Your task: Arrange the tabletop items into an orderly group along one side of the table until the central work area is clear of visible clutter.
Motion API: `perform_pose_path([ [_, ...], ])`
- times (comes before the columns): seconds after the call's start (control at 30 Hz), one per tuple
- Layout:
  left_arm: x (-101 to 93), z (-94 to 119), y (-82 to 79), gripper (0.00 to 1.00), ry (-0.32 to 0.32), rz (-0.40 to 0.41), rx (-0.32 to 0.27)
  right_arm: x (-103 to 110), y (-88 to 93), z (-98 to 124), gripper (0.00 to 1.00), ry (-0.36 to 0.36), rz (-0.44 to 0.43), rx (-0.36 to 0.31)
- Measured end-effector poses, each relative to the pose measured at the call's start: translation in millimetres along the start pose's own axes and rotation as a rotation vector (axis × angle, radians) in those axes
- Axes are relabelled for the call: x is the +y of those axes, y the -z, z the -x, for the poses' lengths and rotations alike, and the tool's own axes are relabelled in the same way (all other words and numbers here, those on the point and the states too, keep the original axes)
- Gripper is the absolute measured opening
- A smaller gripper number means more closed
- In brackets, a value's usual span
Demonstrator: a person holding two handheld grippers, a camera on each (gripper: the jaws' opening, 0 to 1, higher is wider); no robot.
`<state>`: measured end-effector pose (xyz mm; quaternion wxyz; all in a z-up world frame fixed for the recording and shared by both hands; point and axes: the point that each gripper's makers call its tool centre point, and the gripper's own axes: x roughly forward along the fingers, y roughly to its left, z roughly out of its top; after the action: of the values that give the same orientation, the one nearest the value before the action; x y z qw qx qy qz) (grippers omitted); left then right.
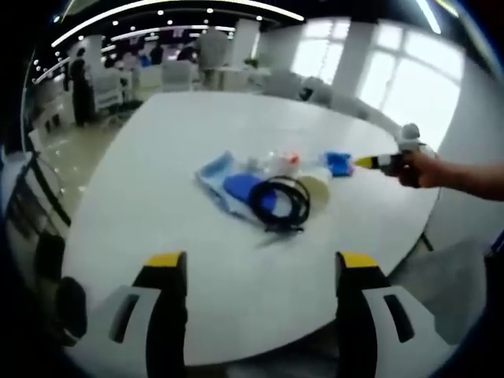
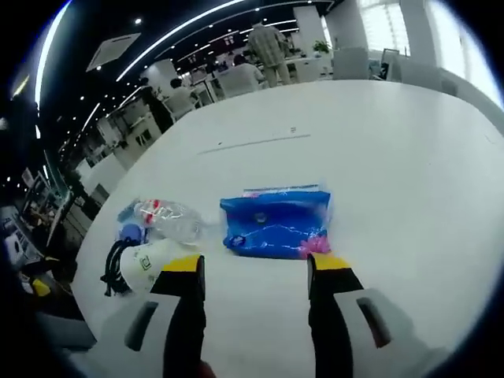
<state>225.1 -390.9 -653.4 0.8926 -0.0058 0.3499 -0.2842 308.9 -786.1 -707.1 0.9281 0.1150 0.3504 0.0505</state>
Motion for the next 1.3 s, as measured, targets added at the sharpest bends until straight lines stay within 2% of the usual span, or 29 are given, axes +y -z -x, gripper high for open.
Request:
perform_pose_path([
  [0.13,-0.1,0.0,-1.2,0.74,0.007,0.005,-0.009,11.1,9.6,6.7,0.53,-0.008,0.031,0.007],
  [0.23,-0.6,-0.8,-2.4,0.74,0.014,0.008,-0.013,28.0,23.2,21.3,0.55,-0.01,0.075,0.012],
  [0.4,-3.2,-1.7,-3.4,0.74,0.03,0.007,-0.016,44.4,44.6,39.2,0.67,-0.003,0.086,0.019],
  [0.5,-4.6,-2.0,-3.3,0.74,0.039,0.007,-0.015,53.4,54.7,47.9,0.69,-0.012,0.07,0.027],
  [0.97,-11.5,-3.9,-2.5,0.73,0.079,-0.002,-0.009,58.6,74.8,67.2,0.73,-0.027,0.035,0.007],
  [1.2,-10.7,-2.6,0.0,0.73,0.085,0.017,-0.006,72.1,83.4,71.0,0.71,-0.047,0.001,0.007],
  [1.3,-11.9,-2.4,-0.4,0.73,0.092,0.018,-0.009,79.0,87.6,67.7,0.72,-0.058,0.017,0.018],
])
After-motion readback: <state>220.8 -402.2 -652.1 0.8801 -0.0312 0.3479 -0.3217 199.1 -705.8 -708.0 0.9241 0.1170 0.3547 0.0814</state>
